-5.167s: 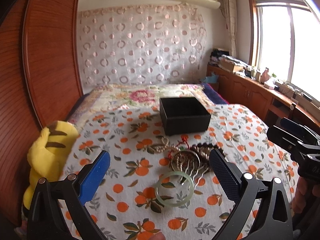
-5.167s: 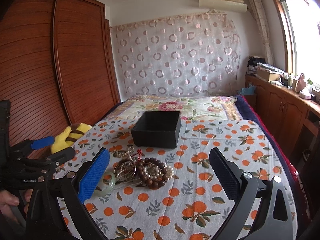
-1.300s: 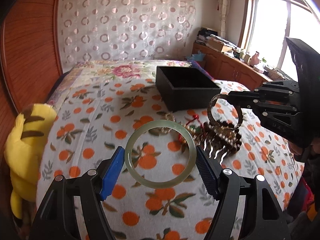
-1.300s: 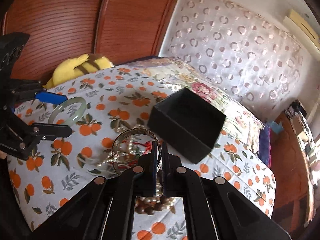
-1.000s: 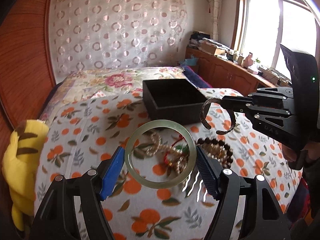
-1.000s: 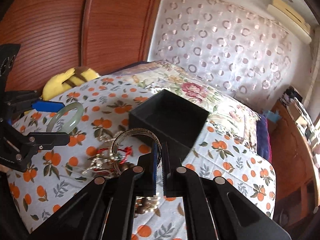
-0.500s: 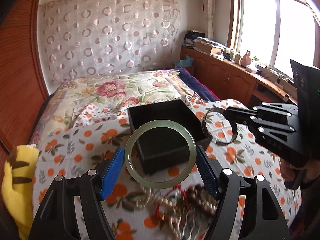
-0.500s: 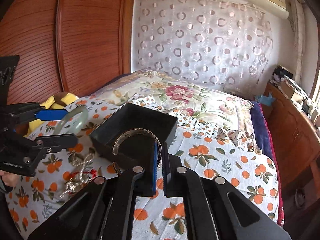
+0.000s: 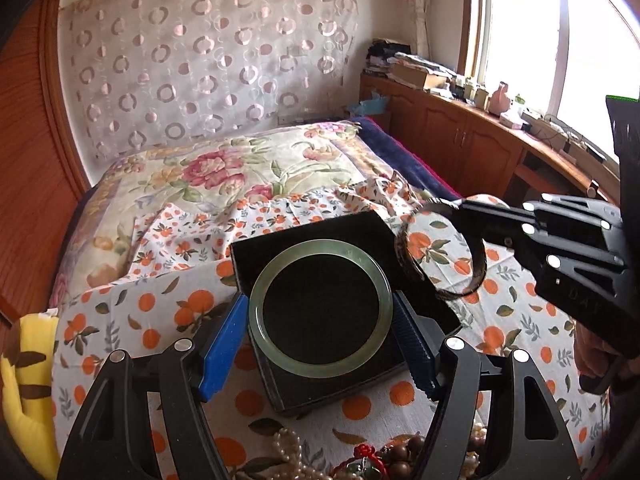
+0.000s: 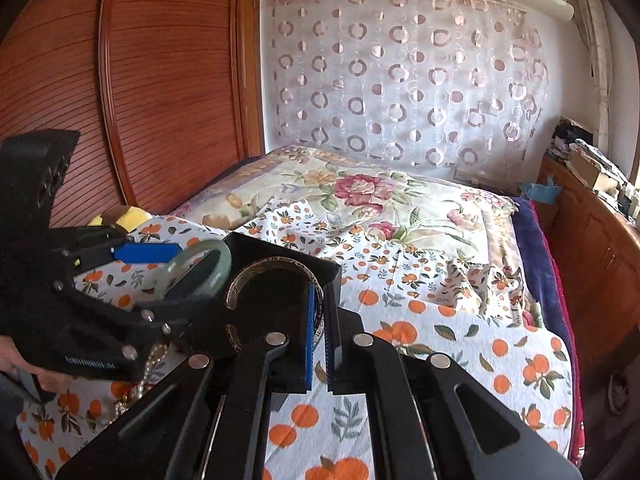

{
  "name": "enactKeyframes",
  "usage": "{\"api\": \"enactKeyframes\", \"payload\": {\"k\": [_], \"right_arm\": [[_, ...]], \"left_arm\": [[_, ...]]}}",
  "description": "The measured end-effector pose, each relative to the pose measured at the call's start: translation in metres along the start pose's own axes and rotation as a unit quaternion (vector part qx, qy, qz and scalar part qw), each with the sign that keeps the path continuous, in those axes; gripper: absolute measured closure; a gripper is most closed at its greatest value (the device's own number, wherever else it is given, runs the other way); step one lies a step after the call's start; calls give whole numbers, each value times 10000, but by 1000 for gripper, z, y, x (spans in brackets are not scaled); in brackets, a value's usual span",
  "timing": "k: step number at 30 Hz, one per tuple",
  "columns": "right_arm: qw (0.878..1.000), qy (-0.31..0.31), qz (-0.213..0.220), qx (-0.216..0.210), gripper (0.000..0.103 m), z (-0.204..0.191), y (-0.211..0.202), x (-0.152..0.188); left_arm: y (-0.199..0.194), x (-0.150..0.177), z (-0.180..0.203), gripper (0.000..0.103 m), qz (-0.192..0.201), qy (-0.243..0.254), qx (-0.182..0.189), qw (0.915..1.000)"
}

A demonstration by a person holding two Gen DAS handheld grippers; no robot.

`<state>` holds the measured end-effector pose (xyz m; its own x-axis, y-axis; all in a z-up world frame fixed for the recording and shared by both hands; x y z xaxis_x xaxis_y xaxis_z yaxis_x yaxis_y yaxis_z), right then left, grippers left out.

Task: Organize jewelry
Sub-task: 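Carry both bangles over the black box and lower them inside, then open both grippers to drop the bangles into the box, then withdraw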

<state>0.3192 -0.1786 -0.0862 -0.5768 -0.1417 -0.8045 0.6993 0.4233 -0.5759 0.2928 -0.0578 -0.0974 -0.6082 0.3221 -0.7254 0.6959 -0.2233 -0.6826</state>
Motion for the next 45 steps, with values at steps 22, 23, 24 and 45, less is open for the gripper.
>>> {"api": "enactKeyframes", "payload": {"k": [22, 23, 24, 45], "right_arm": [[9979, -279, -568, -130, 96, -23, 39, 20], [9980, -283, -561, -96, 96, -22, 39, 20], [9981, -274, -546, -71, 96, -21, 38, 19], [9968, -39, -707, -365, 96, -42, -35, 87]], "left_arm": [[-25, 1, -43, 25, 427, -434, -99, 9981], [-25, 1, -42, 25, 434, -438, -86, 9981], [-26, 1, -42, 25, 441, -432, -77, 9981], [-72, 23, -15, 25, 517, -261, -18, 9983]]}}
Point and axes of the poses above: each gripper's, at about its wrist camera, not at the fingertips, and y roughly the way its jaws point, z to its right, x to its underside, the point moved 6 cm from there along y, roughly the way its jaws point, and after that the axes turned 8 degrees about y, right-handed, at the moved point
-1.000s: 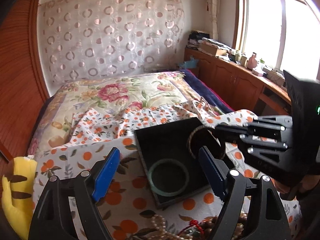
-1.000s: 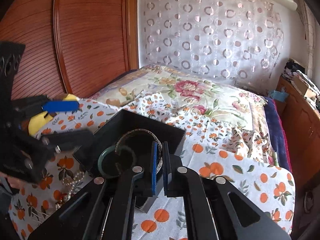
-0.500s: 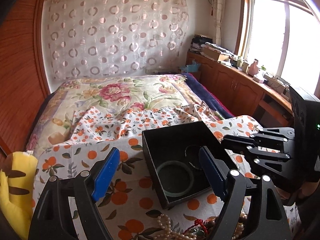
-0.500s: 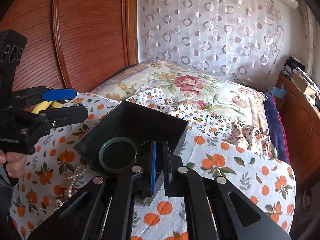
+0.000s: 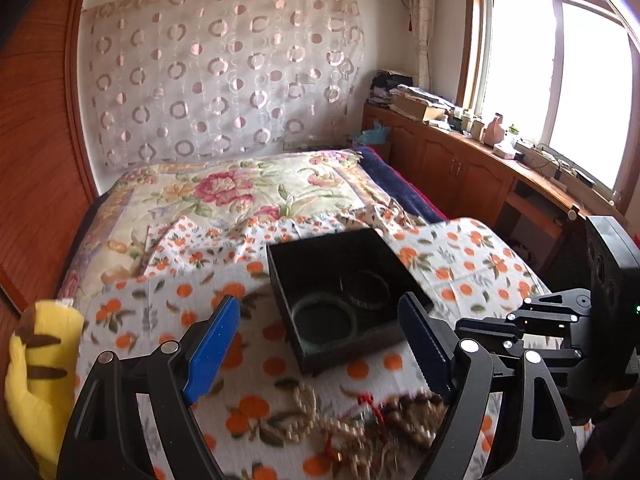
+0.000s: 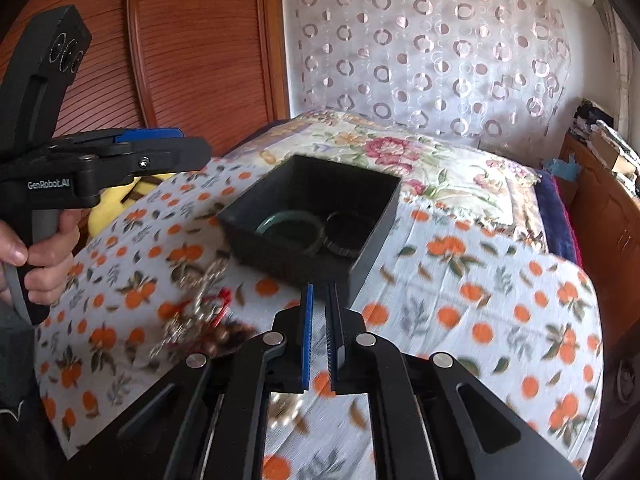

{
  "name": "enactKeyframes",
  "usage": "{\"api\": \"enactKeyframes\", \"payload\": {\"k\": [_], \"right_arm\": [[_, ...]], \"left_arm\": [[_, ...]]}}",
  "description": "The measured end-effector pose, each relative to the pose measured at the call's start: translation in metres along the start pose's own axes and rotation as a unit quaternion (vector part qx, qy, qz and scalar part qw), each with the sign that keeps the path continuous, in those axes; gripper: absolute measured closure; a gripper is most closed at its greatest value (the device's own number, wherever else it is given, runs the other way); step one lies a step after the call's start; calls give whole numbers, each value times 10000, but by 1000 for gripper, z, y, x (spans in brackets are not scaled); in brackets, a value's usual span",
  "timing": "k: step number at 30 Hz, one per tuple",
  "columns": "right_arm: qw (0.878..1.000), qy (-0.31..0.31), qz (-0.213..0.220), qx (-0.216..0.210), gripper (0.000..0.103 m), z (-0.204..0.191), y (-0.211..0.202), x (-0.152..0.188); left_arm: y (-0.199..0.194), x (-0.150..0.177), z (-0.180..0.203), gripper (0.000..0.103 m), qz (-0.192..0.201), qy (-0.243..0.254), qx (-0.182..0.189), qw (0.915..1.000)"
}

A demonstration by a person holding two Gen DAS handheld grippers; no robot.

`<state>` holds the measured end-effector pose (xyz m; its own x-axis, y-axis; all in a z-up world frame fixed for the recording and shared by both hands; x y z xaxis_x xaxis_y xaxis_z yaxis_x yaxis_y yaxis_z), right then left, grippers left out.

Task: Organize jewelry
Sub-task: 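Open both grippers to drop the bangles into the box, then withdraw, then grasp the dark brown bead bracelet with the right gripper and lift it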

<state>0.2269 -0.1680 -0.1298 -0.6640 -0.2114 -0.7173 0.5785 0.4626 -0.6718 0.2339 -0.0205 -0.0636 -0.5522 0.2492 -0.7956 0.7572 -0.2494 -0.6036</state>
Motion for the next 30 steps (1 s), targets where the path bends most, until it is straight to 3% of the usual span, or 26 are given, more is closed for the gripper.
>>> {"api": "enactKeyframes", "payload": {"k": [6, 8, 10, 23, 25, 30], "right_arm": [[9997, 104, -179, -132, 95, -12, 3, 23], [9995, 144, -220, -145, 81, -14, 3, 28], [9994, 172, -241, -165, 75, -17, 2, 33], [9977, 321, -484, -336, 78, -18, 11, 46], [9984, 268, -387, -310, 88, -21, 7, 45], [9997, 158, 73, -168, 88, -27, -20, 38]], "left_arm": [[-13, 44, 1, 25, -274, -121, -29, 9995], [-16, 56, 0, 25, -351, -177, -43, 9992], [-19, 68, -1, 25, -410, -223, -75, 9989], [-33, 104, 5, 25, -528, -373, 15, 9979], [-33, 108, 7, 25, -553, -405, 56, 9976], [-32, 120, 14, 25, -633, -512, 238, 9964]]}}
Point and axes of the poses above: each gripper's, at about its wrist camera, not at the fingertips, and y roughly the way its jaws point, z to its right, x to its underside, the point moved 6 cm from there along y, roughly the way its jaws point, and after that the axes turned 8 degrees about y, right-handed, at the moved point
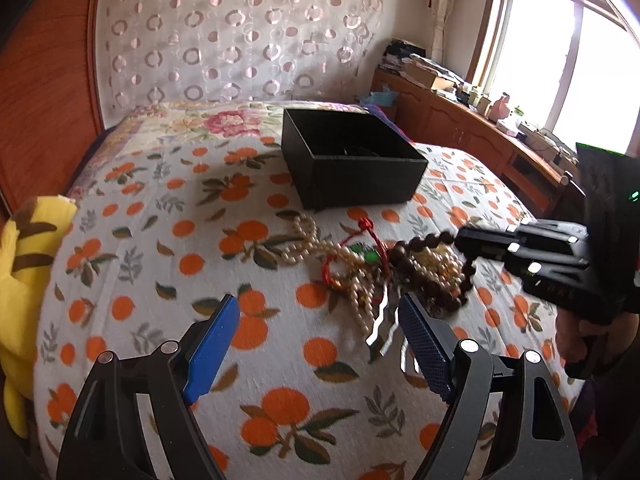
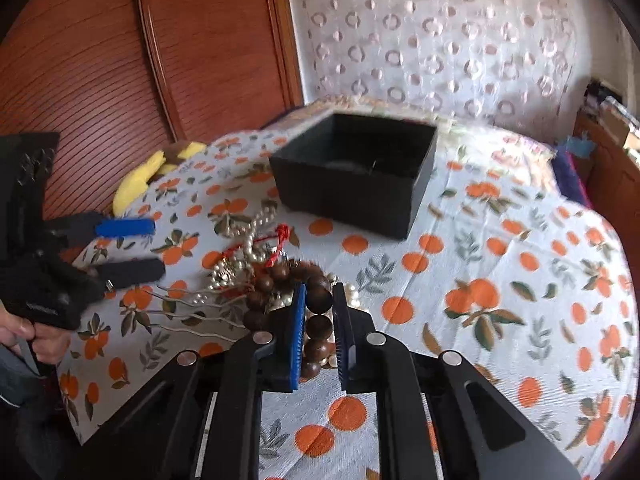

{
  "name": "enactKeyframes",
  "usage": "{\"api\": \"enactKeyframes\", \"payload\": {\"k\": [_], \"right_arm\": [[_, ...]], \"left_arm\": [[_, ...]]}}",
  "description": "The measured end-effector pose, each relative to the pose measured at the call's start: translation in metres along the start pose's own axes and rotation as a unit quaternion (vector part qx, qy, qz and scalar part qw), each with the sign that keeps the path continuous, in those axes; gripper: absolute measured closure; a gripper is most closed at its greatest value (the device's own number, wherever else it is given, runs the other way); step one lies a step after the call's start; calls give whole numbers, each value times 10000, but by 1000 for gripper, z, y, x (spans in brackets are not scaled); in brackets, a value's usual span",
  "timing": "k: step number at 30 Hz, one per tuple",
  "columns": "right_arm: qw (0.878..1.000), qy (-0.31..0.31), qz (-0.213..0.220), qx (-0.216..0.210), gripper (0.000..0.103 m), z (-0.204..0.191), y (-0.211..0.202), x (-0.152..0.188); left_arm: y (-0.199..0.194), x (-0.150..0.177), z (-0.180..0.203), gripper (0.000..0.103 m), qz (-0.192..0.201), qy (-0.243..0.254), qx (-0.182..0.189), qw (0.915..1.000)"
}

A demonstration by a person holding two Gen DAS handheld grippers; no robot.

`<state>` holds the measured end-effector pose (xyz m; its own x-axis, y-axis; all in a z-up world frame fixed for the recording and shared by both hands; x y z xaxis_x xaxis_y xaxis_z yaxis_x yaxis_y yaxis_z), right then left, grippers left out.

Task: Organize jewelry
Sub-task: 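Grasp the dark brown bead bracelet with the right gripper and lift it, then grasp the silver hair comb with the left gripper while the right gripper holds the bracelet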

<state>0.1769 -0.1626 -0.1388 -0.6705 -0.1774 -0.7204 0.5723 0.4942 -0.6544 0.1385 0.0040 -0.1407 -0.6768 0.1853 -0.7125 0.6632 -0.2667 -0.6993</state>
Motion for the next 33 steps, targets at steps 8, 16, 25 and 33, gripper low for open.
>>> {"api": "enactKeyframes", "payload": {"k": [8, 16, 25, 33], "right_arm": [[9974, -53, 686, 201, 88, 5, -49, -20], [9955, 75, 861, 380, 88, 24, -74, -15], [9958, 291, 743, 459, 88, 45, -73, 2], [9957, 425, 648, 513, 88, 56, -69, 12]], "left_arm": [[4, 9, 17, 32, -121, -37, 311, 9994], [16, 14, 29, 40, -321, -115, 442, 9984], [15, 13, 51, 40, -320, 320, 216, 9987], [26, 1, 77, 40, -361, 774, 361, 9957]]}}
Point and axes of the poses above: each gripper's, at about its wrist camera, not at the fingertips, and y roughly the way its jaws point, z to its right, x to its underside, the point moved 6 cm from there along y, roughly the way its jaws point, and after that the axes turned 8 degrees about y, right-handed, at the moved point
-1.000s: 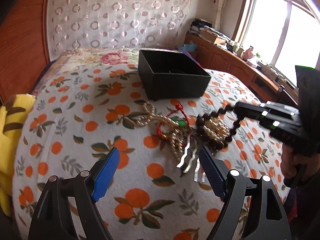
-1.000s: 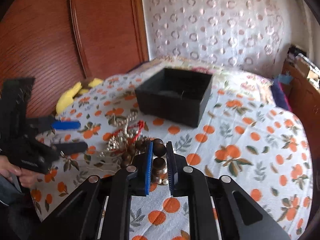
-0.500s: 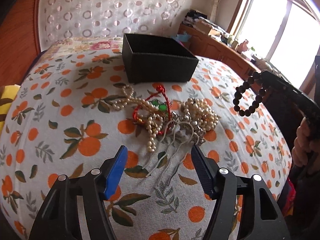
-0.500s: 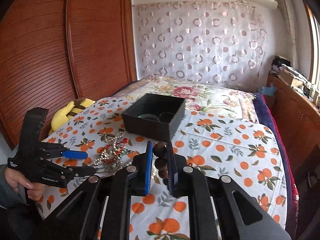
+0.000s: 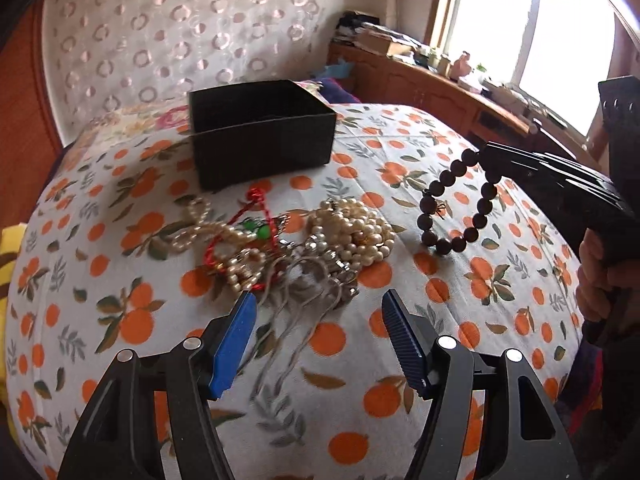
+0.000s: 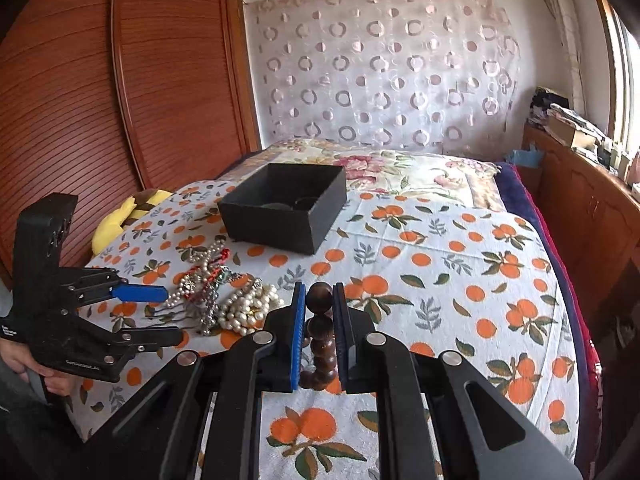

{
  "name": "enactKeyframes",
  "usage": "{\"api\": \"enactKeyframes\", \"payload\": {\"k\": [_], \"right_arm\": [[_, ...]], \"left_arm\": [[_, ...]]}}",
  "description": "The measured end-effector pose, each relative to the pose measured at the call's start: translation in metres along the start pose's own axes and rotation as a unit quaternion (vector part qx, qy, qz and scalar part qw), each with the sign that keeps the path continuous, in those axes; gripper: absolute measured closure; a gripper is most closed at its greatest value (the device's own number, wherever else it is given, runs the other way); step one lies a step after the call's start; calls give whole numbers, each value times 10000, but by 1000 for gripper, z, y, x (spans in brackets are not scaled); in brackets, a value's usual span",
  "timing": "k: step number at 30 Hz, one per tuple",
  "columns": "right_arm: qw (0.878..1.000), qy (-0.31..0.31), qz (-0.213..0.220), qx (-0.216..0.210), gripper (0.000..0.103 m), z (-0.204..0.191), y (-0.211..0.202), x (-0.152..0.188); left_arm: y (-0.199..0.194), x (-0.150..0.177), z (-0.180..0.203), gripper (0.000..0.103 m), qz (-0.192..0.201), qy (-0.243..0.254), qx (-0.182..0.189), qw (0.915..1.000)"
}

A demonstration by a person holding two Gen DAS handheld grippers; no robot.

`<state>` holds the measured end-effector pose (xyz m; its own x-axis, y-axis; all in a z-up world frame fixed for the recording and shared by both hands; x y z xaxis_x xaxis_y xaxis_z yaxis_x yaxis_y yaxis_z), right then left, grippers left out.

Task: Organize jewelry
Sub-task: 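Grasp the silver hair comb with the left gripper while the right gripper holds the bracelet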

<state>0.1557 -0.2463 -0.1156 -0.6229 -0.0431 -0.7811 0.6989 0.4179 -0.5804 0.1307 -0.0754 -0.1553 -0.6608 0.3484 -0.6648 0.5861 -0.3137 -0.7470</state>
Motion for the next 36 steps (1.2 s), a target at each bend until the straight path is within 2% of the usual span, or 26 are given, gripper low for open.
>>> {"api": "enactKeyframes", "payload": {"k": [6, 15, 20, 29, 30, 31, 33, 36], "right_arm": [[10000, 23, -47, 11, 88, 3, 2, 4], [9999, 13, -99, -28, 88, 1, 5, 11], [10000, -2, -87, -32, 88, 1, 5, 12], [9999, -62, -74, -33, 88, -8, 8, 11], [9999, -81, -83, -31, 88, -9, 8, 12], [9999, -93, -87, -30, 88, -10, 8, 12], [9999, -110, -94, -27, 88, -11, 9, 11], [9999, -103, -91, -26, 88, -12, 9, 10]], "left_arm": [[24, -10, 5, 40, -215, 314, -180, 9991], [34, -14, 9, 41, -217, 663, -550, 9960], [24, -7, 7, 62, -199, 660, -533, 9962], [-3, 9, 13, 63, -26, 608, -402, 9973], [-8, 9, 14, 75, 27, 594, -361, 9976], [-11, 9, 14, 82, 31, 562, -315, 9979], [-16, 9, 15, 84, 71, 514, -235, 9984], [-14, 10, 12, 95, 21, 495, -272, 9984]]}}
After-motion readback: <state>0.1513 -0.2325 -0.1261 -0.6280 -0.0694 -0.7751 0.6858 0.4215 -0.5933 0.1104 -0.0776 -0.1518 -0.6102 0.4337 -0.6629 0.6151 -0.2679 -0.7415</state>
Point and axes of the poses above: each gripper's, at about its wrist camera, not at the fingertips, and y roughly the way its jaws point, z to its right, x to its underside, the point moved 6 cm from there along y, roughly the way its jaws point, and after that the axes turned 8 degrees about y, right-handed, at the moved point
